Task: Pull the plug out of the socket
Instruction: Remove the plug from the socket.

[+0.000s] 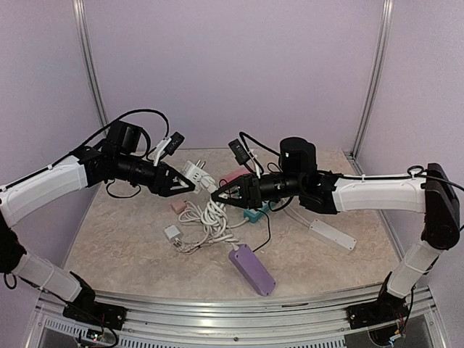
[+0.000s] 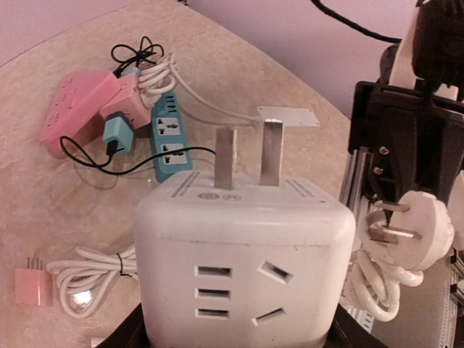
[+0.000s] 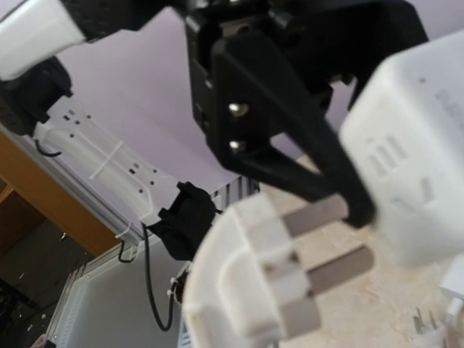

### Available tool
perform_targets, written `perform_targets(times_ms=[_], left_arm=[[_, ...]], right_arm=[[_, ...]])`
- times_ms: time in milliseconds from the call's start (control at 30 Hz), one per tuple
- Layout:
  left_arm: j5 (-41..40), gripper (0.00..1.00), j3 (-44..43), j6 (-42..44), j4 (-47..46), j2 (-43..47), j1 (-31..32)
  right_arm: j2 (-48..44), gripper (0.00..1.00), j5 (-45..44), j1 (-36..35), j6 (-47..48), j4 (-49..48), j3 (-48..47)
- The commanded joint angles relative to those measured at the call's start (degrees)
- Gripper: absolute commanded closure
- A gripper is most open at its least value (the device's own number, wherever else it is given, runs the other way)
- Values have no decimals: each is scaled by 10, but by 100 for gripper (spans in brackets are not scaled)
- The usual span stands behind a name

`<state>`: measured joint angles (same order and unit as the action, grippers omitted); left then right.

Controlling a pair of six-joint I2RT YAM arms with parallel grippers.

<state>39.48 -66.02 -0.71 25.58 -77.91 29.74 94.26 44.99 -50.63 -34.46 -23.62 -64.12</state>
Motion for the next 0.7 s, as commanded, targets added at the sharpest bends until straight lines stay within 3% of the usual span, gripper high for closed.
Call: perform_targets(times_ms=[0, 333, 533, 667], left_arm=[[-145, 81, -23, 22, 36, -2, 21], [-85, 81, -18, 3, 16, -2, -3], [2, 81, 5, -59, -47, 36, -106], [11, 81, 23, -86, -77, 71, -159]], right_arm=[[-19, 100, 13, 11, -8, 3, -1], [-23, 100, -3, 10, 2, 21, -1], [-15, 100, -181, -14, 159, 280, -122], [20, 100, -256, -29, 178, 318, -172]])
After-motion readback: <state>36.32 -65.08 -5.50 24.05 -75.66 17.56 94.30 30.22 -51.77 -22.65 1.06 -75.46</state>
